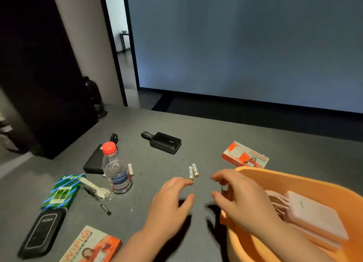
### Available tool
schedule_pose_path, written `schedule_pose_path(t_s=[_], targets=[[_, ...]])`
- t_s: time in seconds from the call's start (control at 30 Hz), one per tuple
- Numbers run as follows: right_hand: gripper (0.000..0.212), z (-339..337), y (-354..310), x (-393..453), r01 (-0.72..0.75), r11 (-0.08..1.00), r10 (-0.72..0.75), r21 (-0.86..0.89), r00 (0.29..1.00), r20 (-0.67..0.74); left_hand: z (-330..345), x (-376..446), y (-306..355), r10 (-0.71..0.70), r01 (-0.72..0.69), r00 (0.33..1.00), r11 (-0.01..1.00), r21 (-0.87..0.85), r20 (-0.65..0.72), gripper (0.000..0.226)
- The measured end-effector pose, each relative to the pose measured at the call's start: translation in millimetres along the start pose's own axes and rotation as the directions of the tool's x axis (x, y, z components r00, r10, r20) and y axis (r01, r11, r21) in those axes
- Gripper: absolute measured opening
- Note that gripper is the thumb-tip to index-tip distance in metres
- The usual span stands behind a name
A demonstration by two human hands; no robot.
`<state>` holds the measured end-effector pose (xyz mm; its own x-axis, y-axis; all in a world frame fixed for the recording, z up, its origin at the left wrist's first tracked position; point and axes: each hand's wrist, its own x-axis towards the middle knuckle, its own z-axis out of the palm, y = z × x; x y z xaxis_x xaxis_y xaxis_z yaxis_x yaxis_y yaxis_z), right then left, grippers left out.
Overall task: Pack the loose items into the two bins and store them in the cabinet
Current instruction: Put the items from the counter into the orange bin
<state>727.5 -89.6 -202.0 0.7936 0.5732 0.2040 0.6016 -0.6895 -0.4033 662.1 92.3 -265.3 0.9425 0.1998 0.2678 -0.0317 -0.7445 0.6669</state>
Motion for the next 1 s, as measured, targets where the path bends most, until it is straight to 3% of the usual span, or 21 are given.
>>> schedule_pose_path(t_s=[0.2, 0.4, 0.7, 1.0], targets=[[0.035, 18.0, 3.4, 71.8, -0.005, 0.991, 0.037, -0.131, 0.97, 0.242, -18.9, 20.2, -39.7, -0.068, 0.064, 0.996, 0.996, 0.064, 0.055, 0.034], [0.048, 51.2, 21.1, 138.3, 0.019, 0.95, 0.147, -0.31, 0.852, 0.502, 6.5, 75.3, -50.3, -0.108, 0.093, 0.978, 0.992, 0.09, 0.179, 0.042], [0.077, 94.1, 34.9, 185.8, 0.055, 0.912, 0.238, -0.407, 0.737, 0.633, 41.0, 120.8, -76.3, -0.155, 0.1, 0.939, 0.977, 0.188, 0.307, 0.059], [0.063, 95.5, 35.3, 188.3, 0.101, 0.892, 0.201, -0.44, 0.784, 0.587, 50.2, 125.5, -81.6, -0.109, 0.062, 0.961, 0.981, 0.184, 0.256, 0.054]])
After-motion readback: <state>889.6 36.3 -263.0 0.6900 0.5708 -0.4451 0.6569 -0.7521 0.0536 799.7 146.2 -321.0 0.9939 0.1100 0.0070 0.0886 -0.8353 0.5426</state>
